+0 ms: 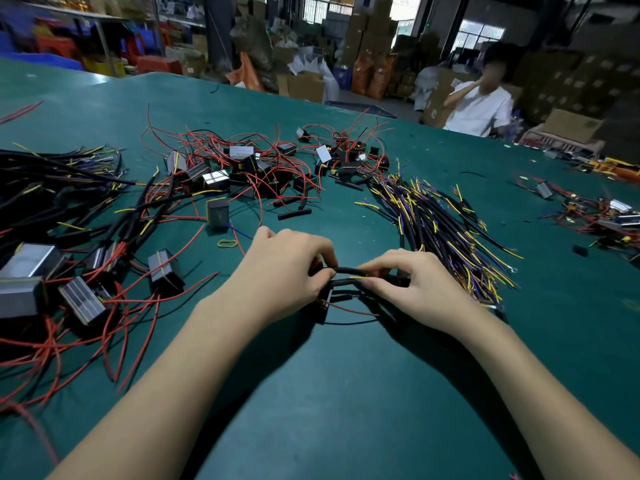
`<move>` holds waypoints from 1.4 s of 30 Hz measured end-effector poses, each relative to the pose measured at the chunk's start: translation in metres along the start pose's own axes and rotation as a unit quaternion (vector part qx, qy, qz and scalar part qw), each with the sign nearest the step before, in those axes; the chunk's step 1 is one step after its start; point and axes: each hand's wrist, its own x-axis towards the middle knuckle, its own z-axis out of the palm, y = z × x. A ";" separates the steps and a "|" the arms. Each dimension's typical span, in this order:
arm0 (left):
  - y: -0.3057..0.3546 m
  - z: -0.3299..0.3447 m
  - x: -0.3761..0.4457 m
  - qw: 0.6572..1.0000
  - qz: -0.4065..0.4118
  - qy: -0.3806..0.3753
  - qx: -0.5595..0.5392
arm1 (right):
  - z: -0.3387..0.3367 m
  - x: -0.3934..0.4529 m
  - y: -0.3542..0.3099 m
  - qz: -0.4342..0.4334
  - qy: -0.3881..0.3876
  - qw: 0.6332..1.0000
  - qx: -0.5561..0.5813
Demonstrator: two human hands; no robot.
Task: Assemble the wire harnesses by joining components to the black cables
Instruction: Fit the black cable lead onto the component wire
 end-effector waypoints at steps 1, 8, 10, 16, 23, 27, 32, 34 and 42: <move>-0.001 0.000 0.000 1.000 -0.001 0.003 -0.011 | -0.003 -0.001 0.002 0.013 -0.004 1.000 0.008; 0.002 0.003 0.000 0.999 0.019 -0.001 -0.038 | -0.010 -0.002 0.004 -0.001 0.016 1.000 0.008; 0.002 0.003 0.000 0.999 0.031 0.009 -0.033 | -0.012 -0.002 0.006 -0.027 0.029 0.999 -0.030; 0.001 0.007 0.001 0.997 0.040 0.010 -0.065 | -0.013 0.000 0.006 -0.062 0.022 0.994 -0.089; 0.000 0.009 0.000 0.999 -0.001 -0.001 -0.041 | -0.016 -0.002 0.001 -0.032 0.033 0.998 0.035; 0.005 0.004 -0.002 0.981 -0.013 0.030 -0.190 | -0.017 0.000 0.001 0.009 0.037 0.996 0.084; 0.003 0.003 0.000 0.992 -0.015 0.020 -0.122 | -0.018 -0.001 -0.001 0.037 0.002 0.991 0.132; 0.003 0.003 0.001 0.993 -0.006 0.037 -0.112 | -0.019 -0.001 -0.003 0.041 -0.003 0.989 0.141; 0.006 0.005 0.000 0.988 0.016 0.061 -0.144 | -0.019 -0.001 -0.007 0.036 -0.011 0.989 0.144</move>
